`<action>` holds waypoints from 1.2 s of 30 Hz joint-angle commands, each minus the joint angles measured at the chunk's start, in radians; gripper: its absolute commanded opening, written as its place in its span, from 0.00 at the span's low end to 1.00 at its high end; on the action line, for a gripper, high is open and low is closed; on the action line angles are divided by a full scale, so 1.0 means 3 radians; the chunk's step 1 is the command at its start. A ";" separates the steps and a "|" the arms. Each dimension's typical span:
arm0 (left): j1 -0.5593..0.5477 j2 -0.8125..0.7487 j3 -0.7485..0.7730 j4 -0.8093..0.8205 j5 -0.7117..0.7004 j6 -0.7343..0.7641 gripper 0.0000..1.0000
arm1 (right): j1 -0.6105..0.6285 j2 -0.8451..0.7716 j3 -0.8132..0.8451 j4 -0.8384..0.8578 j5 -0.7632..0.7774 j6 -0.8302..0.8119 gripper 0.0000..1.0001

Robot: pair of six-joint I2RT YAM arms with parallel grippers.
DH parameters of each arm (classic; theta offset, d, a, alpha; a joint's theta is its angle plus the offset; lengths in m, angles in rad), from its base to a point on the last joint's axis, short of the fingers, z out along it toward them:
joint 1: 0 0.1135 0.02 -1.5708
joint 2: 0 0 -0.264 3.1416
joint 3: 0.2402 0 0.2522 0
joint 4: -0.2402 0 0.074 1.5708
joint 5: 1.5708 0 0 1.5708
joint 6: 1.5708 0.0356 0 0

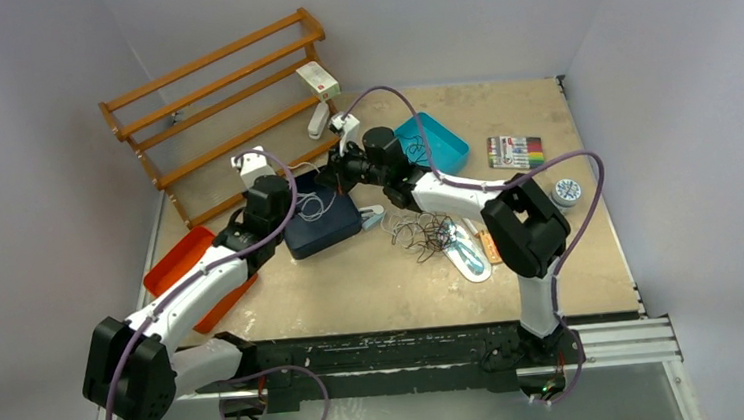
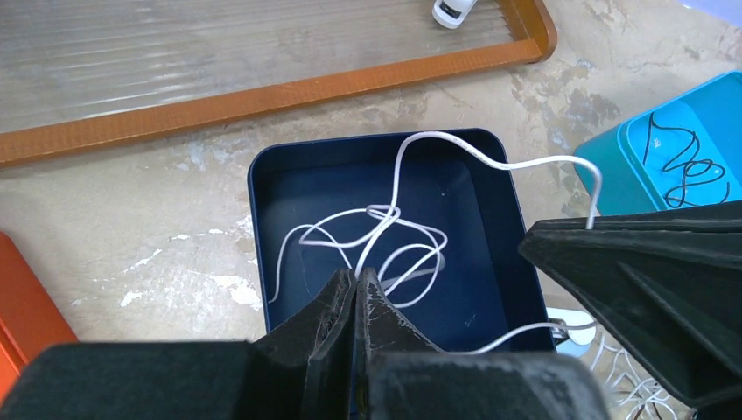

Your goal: Untangle the cables

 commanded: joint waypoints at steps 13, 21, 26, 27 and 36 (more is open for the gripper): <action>0.0023 0.0048 0.0091 0.0143 0.0023 -0.0023 0.00 | 0.0021 0.0098 0.0106 -0.0042 0.0161 -0.0115 0.00; 0.0022 0.0080 0.0090 0.0146 0.0043 -0.0016 0.00 | 0.0043 0.0207 0.0225 -0.0197 0.0134 -0.0215 0.12; 0.0023 0.0117 0.0098 0.0115 -0.0004 -0.0028 0.00 | 0.0048 0.0110 0.0107 -0.0189 0.0278 -0.0242 0.35; 0.0023 0.0122 0.0105 0.0102 -0.0019 -0.0032 0.00 | 0.0048 0.0086 0.0088 -0.0185 0.0305 -0.0253 0.38; 0.0020 0.0210 0.0132 0.0118 0.0057 -0.0003 0.00 | 0.0048 -0.0239 -0.0126 -0.0213 0.0615 -0.0321 0.57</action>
